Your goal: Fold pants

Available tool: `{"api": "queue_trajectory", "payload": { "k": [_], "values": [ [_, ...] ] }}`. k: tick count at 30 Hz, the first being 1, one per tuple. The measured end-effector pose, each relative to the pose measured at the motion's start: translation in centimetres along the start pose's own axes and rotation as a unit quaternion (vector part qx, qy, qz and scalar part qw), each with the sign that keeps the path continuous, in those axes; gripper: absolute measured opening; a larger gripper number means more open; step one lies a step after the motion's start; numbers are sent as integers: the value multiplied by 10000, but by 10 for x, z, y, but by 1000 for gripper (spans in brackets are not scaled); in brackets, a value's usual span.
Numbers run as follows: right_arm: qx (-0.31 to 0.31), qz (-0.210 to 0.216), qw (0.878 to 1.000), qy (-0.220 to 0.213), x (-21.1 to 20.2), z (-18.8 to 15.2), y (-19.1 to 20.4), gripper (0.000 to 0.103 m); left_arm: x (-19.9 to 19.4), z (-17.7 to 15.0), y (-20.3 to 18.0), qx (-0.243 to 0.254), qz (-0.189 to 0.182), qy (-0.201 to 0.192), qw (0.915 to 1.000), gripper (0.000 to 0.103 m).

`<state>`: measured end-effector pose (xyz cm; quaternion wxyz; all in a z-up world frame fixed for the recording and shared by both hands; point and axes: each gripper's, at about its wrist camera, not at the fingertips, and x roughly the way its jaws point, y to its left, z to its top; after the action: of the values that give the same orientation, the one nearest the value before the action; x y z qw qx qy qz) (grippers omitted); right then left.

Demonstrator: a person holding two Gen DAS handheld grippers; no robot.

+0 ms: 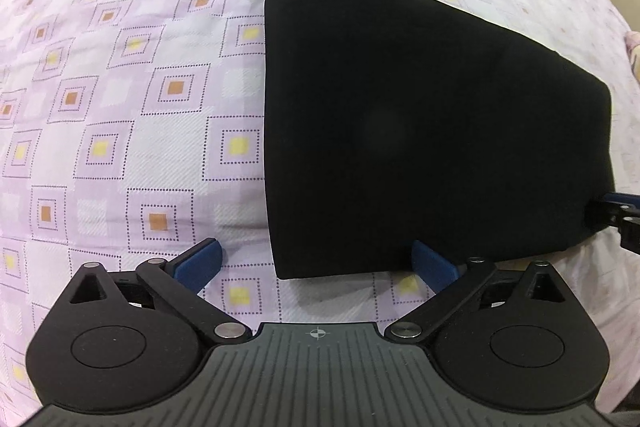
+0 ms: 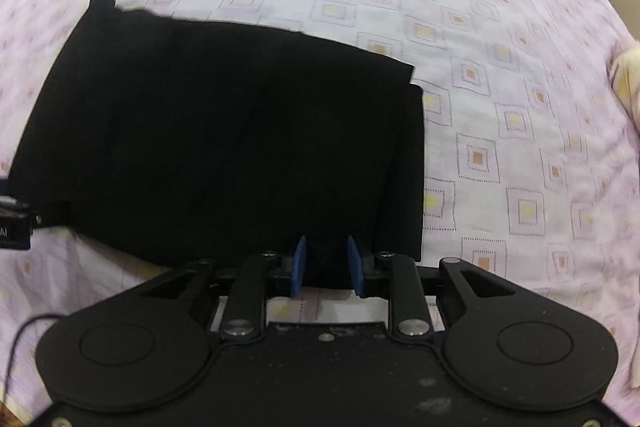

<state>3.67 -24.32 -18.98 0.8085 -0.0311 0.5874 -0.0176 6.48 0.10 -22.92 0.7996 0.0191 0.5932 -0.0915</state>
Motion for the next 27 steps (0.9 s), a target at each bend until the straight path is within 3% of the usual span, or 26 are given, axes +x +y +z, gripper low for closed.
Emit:
{"api": "queue_trajectory", "payload": {
  "k": [6,10,12,17,20,22,24,27],
  "values": [
    [65,104,9999,-98,-2,-5,-6,27,2,2,-15,302,124,119,9994,103],
    [-118,138,9998,38,-5,-2,-3,29,12,2,-35,1279,378,365,9904,103],
    [-128,194,9997,121,0,3,-7,30,13,4,-31,1053,315,390,9932,103],
    [-152,397,9988,227,5,9,-11,38,15,5,-35,1085,333,450,9925,103],
    [-334,495,9977,325,8,12,-7,50,15,7,-36,1112,304,450,9923,103],
    [-441,610,9962,440,10,15,-3,70,14,8,-34,1115,297,432,9924,103],
    [-580,679,9944,560,14,16,3,82,12,7,-31,1113,298,409,9925,103],
    [-884,498,9931,590,19,14,17,90,7,4,-34,1103,300,380,9927,103]
  ]
}}
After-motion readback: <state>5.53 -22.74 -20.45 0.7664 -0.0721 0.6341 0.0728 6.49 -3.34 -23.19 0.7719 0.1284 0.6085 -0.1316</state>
